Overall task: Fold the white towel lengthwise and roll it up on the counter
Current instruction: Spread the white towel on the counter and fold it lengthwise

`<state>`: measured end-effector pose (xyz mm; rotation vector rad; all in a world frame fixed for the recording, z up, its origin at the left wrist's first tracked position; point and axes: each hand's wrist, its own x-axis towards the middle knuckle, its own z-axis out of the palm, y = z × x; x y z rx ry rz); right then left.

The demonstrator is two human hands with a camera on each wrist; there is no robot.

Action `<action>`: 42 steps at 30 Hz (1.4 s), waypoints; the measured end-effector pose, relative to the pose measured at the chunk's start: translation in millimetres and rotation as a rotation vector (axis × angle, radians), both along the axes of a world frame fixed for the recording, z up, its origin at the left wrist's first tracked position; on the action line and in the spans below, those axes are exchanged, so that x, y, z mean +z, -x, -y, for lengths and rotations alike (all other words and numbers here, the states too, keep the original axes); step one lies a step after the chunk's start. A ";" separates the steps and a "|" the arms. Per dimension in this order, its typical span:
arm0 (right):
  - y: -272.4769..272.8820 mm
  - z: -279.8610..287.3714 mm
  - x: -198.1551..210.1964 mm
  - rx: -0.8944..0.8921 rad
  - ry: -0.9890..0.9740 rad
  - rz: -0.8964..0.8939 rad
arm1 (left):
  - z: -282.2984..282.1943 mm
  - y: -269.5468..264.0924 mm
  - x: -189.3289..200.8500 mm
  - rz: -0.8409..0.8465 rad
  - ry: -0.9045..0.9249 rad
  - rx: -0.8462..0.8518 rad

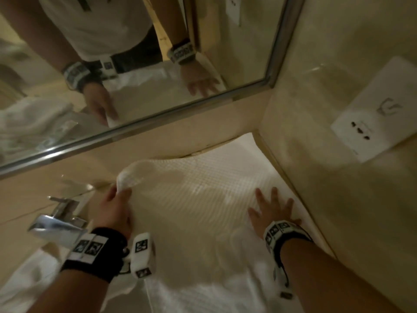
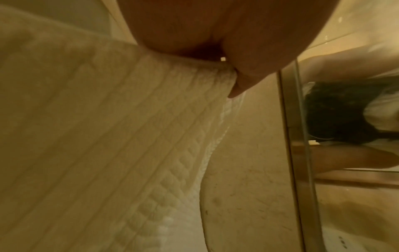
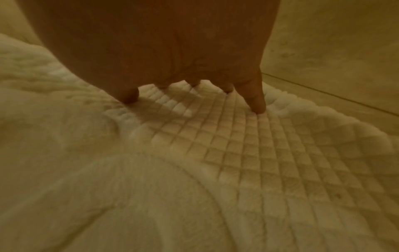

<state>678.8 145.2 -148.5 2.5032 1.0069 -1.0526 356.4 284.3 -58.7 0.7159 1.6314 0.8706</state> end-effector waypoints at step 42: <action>-0.3 85.5 39.5 0.165 0.169 -0.510 | 255.3 -66.7 -44.5 -0.858 0.493 -1.438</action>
